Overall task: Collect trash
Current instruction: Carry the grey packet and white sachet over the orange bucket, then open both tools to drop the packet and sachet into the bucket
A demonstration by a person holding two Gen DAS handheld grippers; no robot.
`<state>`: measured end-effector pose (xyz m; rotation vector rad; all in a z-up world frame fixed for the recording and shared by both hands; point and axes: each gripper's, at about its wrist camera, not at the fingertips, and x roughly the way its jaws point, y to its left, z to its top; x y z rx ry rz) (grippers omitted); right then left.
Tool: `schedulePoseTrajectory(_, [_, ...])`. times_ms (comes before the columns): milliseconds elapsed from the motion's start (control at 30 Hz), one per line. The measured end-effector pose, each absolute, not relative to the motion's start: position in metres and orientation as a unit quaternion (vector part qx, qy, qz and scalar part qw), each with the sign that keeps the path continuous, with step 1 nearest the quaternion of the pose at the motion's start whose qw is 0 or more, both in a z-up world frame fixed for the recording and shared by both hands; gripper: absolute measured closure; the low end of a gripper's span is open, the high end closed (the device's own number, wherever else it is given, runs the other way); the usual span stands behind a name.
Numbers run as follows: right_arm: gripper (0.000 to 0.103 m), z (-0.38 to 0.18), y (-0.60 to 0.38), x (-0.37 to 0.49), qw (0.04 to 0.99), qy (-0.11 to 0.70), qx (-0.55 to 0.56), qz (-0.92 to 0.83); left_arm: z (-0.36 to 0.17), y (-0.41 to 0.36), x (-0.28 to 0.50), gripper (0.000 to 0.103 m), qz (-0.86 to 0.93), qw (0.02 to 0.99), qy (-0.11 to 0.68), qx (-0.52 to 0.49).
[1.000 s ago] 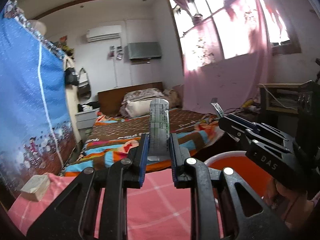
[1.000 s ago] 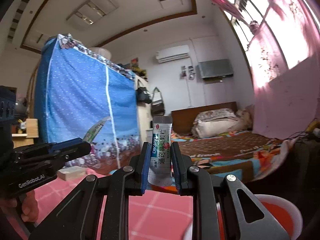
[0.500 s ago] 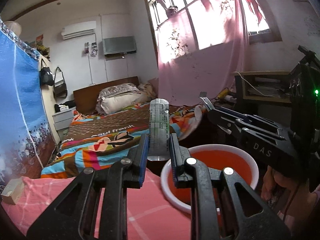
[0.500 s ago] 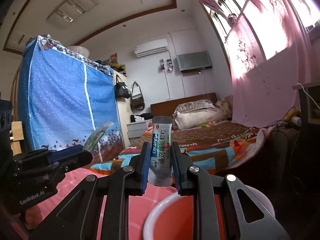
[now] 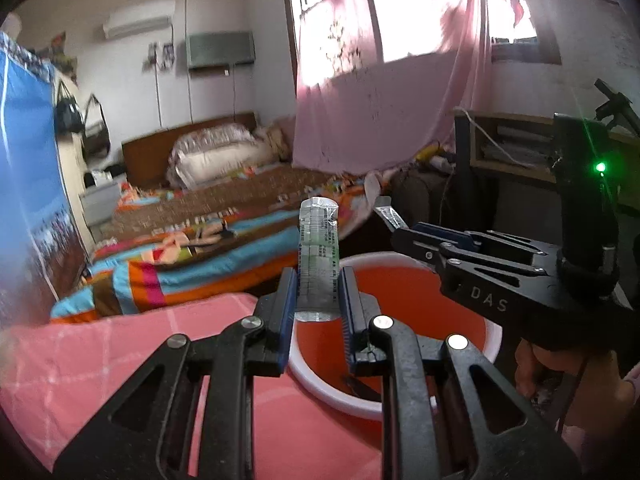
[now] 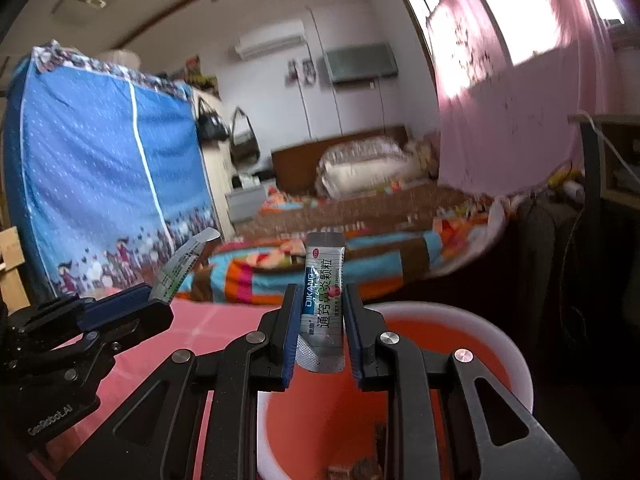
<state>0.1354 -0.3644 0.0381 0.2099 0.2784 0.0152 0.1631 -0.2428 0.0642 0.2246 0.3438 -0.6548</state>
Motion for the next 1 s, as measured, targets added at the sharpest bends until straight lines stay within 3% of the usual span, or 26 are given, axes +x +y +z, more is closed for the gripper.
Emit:
schedulePoseTrajectory(500, [0.083,0.016,-0.370,0.148,0.970,0.218,0.108,0.002,0.035,-0.252,0.199,0.078,-0.341,0.891,0.296,0.053])
schedulePoseTrajectory(1000, [0.080,0.009,-0.376,0.155,0.960,0.253,0.121,-0.001,0.022,-0.255,0.217,0.077,-0.342,0.870,0.354,0.034])
